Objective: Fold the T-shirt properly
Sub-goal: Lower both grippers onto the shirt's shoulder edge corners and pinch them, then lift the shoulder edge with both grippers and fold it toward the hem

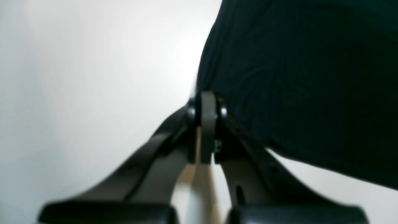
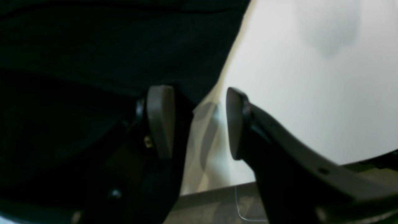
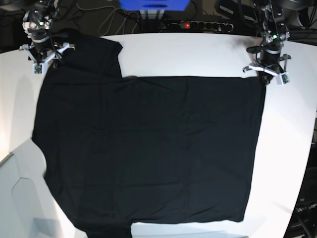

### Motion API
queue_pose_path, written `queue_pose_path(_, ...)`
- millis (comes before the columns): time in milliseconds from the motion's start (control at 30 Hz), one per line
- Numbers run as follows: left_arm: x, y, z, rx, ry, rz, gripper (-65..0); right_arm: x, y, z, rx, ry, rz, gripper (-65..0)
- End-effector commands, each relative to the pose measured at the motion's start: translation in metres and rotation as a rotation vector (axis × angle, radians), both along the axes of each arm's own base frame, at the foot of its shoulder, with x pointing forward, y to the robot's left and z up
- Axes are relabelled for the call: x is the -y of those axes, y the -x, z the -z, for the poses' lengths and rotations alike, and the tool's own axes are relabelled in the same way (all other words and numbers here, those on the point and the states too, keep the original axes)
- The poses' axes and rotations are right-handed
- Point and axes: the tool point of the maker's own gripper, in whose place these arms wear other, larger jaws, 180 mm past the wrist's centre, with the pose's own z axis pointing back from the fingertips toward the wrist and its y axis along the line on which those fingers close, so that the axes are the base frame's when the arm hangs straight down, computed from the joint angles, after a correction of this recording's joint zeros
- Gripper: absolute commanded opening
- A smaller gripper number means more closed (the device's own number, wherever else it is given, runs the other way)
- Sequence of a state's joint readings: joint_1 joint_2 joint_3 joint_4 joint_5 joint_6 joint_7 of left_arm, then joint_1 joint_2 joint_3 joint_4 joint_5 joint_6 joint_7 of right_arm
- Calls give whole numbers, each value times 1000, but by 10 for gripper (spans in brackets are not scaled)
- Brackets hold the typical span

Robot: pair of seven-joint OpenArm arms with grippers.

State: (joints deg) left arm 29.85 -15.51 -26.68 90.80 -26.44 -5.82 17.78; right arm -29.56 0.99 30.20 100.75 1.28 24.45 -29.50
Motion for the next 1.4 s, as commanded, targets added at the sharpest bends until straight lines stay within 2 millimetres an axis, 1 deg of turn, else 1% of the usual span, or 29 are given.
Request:
queue_pose_path(0,-5,-3,-9,28,-24,7,-649,1,11,6,-58,9,-15,-403)
queue_pose_path(67,-6,1,-8,17,-25,8,-649,1,10,6,-57,11,-15,-466)
queue_pose_path(133,-6,1,-8,18,-25,9,-649,1,9,5,-54,11,-16,-567)
queue_pose_path(200,-6,1,-8,17,-26,7,-649,1,9,4,-51,13,-17,-650)
queue_pose_path(333,-6,6,-7,9,-28,9,-649,3,7,2,-41,16,-16,-650)
queue_pose_path(400,-5,5,-8,11,-28,12,-649,4,5,-3,-29,26,-18,-650)
queue_pose_path(500,-9,11,-8,5,-34,2,-649,3,-4,-24,21,57,-38,-650)
queue_pose_path(533,-13,13,-10,8,-39,-11,-649,2,-4,-30,32,70,-46,-650)
queue_pose_path(633,-21,13,-20,31,-53,-39,-649,0,-13,-56,90,108,-71,-650)
queue_pose_path(733,-30,18,-30,47,-72,-64,-649,-7,-17,-67,119,112,-97,-650)
queue_pose_path(800,-32,19,-37,59,-84,-66,-649,-14,-18,-70,122,103,-142,-650)
queue_pose_path(900,-30,17,-47,79,-97,-55,-649,-17,-21,-72,131,93,-171,-650)
queue_pose_path(1000,-28,13,-57,104,-106,-47,-649,-13,-26,-77,160,88,-147,-650)
queue_pose_path(1100,-25,9,-66,124,-116,-32,-649,-9,-31,-82,174,98,-162,-650)
queue_pose_path(1233,-24,6,-69,136,-117,-30,-649,-6,-33,-84,180,105,-161,-650)
queue_pose_path(1300,-24,4,-70,141,-116,-32,-649,-6,-43,-89,209,107,-161,-650)
queue_pose_path(1367,-24,-5,-76,170,-115,-34,-649,-6,-52,-93,231,108,-159,-650)
